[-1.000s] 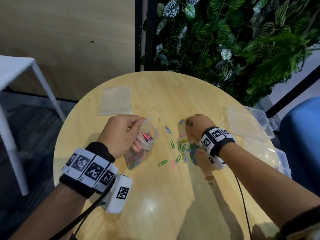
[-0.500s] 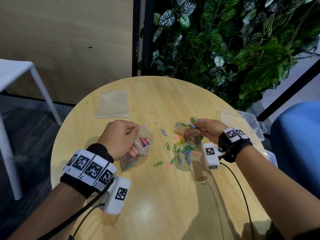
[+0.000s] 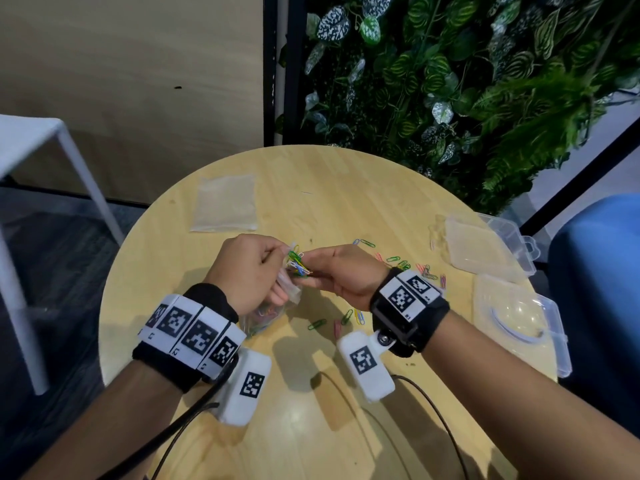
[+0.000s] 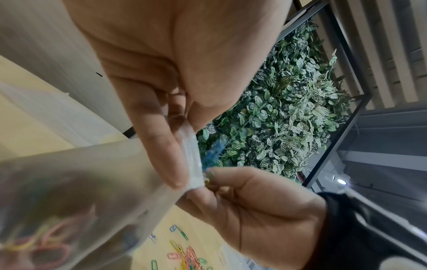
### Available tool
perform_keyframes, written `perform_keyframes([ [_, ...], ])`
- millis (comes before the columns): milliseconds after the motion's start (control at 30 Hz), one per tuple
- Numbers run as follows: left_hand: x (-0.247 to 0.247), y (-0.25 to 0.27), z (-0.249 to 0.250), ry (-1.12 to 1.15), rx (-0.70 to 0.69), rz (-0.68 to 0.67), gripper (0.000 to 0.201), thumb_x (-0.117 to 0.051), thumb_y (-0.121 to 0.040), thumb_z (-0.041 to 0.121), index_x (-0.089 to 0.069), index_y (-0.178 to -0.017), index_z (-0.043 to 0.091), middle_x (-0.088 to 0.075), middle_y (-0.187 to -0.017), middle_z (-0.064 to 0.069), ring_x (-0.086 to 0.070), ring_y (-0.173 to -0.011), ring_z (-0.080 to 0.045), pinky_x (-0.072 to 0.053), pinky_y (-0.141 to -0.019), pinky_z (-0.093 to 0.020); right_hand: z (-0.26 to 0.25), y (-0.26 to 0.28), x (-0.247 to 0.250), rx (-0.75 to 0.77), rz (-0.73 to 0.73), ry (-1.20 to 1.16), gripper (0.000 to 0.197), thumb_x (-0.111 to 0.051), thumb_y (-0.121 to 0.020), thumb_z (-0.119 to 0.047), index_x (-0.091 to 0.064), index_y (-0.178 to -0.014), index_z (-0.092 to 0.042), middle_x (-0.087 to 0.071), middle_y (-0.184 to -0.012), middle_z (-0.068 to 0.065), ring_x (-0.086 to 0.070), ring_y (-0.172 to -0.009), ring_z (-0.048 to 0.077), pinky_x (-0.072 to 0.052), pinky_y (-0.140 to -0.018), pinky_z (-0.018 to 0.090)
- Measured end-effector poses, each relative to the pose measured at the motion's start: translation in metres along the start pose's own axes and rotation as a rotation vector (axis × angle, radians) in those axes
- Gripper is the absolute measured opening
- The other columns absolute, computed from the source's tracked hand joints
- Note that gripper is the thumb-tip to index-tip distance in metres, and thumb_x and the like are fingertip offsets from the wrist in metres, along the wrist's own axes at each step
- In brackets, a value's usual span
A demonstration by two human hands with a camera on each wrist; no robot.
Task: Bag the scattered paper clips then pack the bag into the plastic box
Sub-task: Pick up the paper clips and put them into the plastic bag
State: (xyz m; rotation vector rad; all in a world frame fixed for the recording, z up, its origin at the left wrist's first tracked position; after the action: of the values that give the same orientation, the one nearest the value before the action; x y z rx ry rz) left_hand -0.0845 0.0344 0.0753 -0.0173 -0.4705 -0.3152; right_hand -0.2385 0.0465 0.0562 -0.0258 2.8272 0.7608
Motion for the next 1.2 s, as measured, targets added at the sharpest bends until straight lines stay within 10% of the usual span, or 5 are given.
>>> perform_keyframes([
  [367, -0.005, 0.001, 0.001, -0.002, -0.002, -0.041, 0.027, -0.05, -0.102, 0.02, -0.073, -0.093, 0.008, -0.072, -0.061, -0.014, -0.072, -0.052, -0.025, -0.062, -0.057, -0.041, -0.023, 0.017, -0.022, 0.554, 0.056, 1.408, 0.02, -0.056, -0.085, -0.013, -0.076, -0.084, -0.012, -0.067, -0.066, 0.002, -0.048, -0.057, 0.016, -0.035, -0.061, 0.023],
  [500, 0.001, -0.001, -0.001, -0.002, -0.004, -0.013, 0.023, -0.051, -0.101, 0.019, -0.072, -0.105, 0.01, -0.073, -0.063, -0.01, -0.072, -0.051, -0.02, -0.061, -0.053, -0.031, -0.036, 0.022, 0.002, 0.477, -0.082, 1.062, 0.022, -0.058, -0.09, -0.01, -0.074, -0.102, -0.018, -0.074, -0.088, -0.005, -0.065, -0.07, 0.003, -0.046, -0.067, 0.007],
  [633, 0.008, -0.001, -0.002, 0.014, -0.006, 0.003, 0.024, -0.051, -0.101, 0.017, -0.073, -0.105, 0.01, -0.073, -0.064, -0.011, -0.072, -0.052, -0.022, -0.06, -0.051, -0.031, -0.05, -0.016, 0.095, 0.39, 0.404, 1.156, 0.022, -0.056, -0.092, -0.02, -0.07, -0.109, -0.023, -0.071, -0.107, 0.0, -0.068, -0.091, 0.013, -0.047, -0.074, 0.022],
  [800, 0.013, -0.002, -0.003, 0.022, -0.013, 0.004, 0.024, -0.05, -0.102, 0.017, -0.073, -0.107, 0.01, -0.073, -0.062, -0.009, -0.072, -0.052, -0.025, -0.062, -0.054, -0.037, -0.028, -0.051, 0.184, -0.197, 0.626, 1.425, 0.054, -0.04, -0.096, -0.043, -0.036, -0.143, -0.017, -0.036, -0.147, 0.019, -0.045, -0.125, 0.041, -0.042, -0.102, 0.048],
  [1200, 0.017, -0.002, -0.006, 0.029, -0.018, 0.011, 0.024, -0.051, -0.101, 0.018, -0.073, -0.105, 0.009, -0.073, -0.064, -0.006, -0.072, -0.053, -0.029, -0.062, -0.054, -0.043, -0.008, -0.057, 0.09, 0.082, 0.051, 1.792, 0.053, -0.028, -0.1, -0.042, -0.023, -0.148, -0.02, -0.036, -0.14, 0.012, -0.046, -0.123, 0.034, -0.039, -0.104, 0.043],
])
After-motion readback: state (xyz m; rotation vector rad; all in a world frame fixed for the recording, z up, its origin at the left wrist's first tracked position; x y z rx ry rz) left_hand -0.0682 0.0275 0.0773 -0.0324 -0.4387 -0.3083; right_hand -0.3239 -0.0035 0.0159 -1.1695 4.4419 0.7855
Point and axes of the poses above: each hand's wrist, its own y-axis away from the middle knuckle, its own x-axis out of the back of the hand, z = x × y, the point moved 3 cm from there along -y, towards the middle knuckle
